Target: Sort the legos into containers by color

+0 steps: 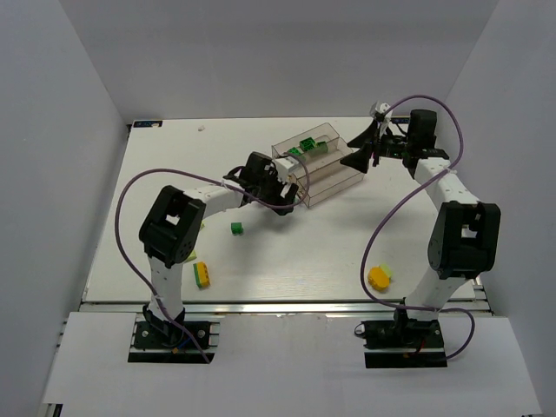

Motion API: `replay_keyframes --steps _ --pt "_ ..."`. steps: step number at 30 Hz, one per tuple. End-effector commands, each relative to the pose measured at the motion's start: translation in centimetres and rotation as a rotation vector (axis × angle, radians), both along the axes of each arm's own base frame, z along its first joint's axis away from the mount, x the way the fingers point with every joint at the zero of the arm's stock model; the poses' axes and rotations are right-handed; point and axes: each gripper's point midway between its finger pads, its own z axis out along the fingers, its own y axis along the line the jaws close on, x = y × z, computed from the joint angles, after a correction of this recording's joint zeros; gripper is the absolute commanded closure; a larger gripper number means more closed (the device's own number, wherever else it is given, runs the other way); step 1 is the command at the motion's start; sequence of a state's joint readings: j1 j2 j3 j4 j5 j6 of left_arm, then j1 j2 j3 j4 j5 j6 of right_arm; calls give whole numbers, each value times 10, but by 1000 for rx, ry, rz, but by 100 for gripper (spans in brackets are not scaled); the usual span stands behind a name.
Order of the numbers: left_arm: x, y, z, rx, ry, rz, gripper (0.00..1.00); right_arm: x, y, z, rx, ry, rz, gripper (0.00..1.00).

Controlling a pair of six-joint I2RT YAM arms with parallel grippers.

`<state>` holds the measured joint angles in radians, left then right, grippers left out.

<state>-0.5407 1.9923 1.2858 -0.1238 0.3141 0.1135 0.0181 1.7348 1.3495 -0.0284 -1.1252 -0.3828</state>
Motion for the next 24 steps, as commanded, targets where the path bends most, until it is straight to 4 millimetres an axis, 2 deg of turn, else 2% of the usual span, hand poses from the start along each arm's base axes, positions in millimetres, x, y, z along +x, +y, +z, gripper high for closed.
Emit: replay_keyframes --steps 1,7,16,20,24 --pt "9 -14 19 -7 -67 -58 4 -8 -3 11 2 -19 -2 24" --pt "18 -20 10 29 -84 -54 4 -9 -3 10 6 -4 -8 24" --pt "33 -25 8 57 -115 -27 8 -13 -2 12 13 -2 -8 25" --pt "34 -29 4 67 -116 -26 12 -13 -2 11 16 2 -6 25" --pt "32 -31 2 70 -111 -23 20 -14 -2 9 21 20 -5 25"
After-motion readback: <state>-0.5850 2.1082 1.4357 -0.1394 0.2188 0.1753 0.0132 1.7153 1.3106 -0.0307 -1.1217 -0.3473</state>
